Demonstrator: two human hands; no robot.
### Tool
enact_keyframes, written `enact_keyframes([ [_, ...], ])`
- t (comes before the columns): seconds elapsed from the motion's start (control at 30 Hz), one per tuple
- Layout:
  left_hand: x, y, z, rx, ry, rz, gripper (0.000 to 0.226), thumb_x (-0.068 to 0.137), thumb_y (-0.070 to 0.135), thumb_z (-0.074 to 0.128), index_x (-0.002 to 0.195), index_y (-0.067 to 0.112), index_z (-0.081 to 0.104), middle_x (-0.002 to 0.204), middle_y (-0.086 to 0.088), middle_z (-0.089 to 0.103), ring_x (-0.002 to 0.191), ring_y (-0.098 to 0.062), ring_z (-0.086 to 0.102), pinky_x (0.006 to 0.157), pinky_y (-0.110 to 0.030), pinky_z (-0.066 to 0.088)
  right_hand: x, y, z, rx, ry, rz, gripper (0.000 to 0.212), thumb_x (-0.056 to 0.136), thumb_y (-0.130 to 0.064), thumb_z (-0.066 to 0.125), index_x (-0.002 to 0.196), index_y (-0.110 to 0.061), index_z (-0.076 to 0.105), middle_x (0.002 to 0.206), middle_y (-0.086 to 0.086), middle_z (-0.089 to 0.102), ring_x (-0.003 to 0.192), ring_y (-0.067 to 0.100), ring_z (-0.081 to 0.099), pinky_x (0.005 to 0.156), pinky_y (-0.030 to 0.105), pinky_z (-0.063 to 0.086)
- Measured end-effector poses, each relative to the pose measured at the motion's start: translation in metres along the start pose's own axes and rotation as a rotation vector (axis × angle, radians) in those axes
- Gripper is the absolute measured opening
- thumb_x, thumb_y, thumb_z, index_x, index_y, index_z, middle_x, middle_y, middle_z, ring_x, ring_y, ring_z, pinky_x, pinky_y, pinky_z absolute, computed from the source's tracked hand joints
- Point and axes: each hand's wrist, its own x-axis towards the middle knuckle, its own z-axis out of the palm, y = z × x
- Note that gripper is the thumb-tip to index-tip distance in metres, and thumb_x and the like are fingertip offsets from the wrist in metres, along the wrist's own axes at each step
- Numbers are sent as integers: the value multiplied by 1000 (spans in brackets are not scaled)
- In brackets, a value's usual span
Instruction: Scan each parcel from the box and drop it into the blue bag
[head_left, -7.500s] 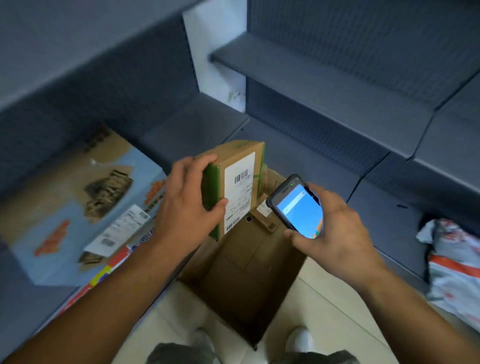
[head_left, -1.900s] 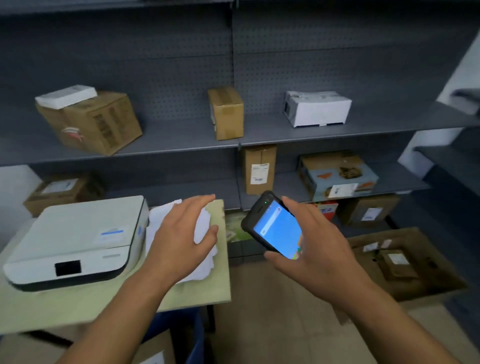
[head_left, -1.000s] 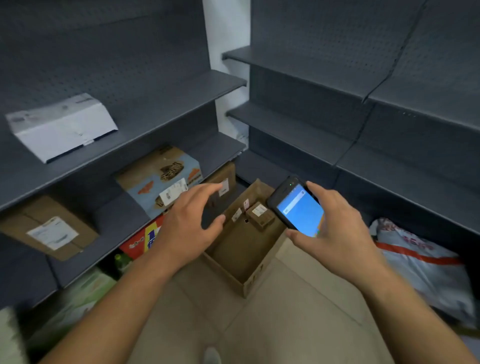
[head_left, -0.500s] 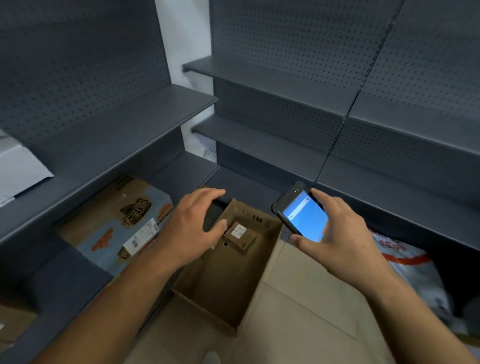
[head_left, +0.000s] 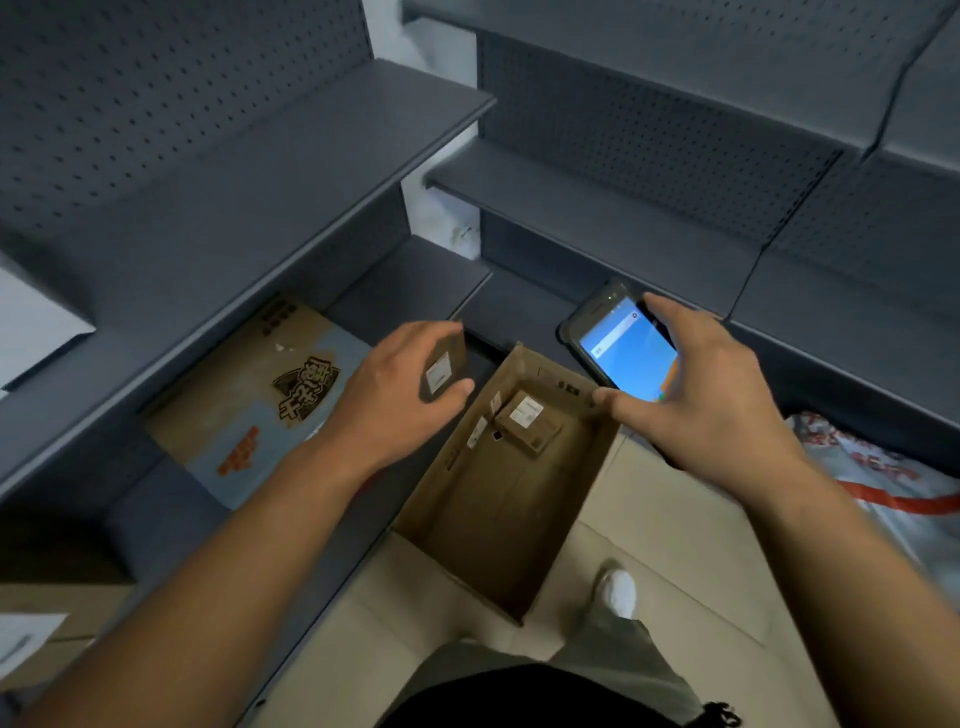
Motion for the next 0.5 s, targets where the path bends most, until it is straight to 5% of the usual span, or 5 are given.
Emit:
enact_keyframes([
  [0.3,47,-18,76,32,-51,-231,67,89,71,55,148,46,35,146,12,51,129,-8,51,100,-35,47,93,86,56,104,-161,15,94,73,-44,83,149,-31,29,144,-4,43,124,19,43,85,34,49],
  [0.5,105,-41,151,77,-67,-285,74,86,76,47,150,41,37,151,9,50,136,-15,49,103,-42,47,140,156,108,97,-210,49,93,73,-43,83,150,-29,31,143,-2,45,123,19,44,82,28,38],
])
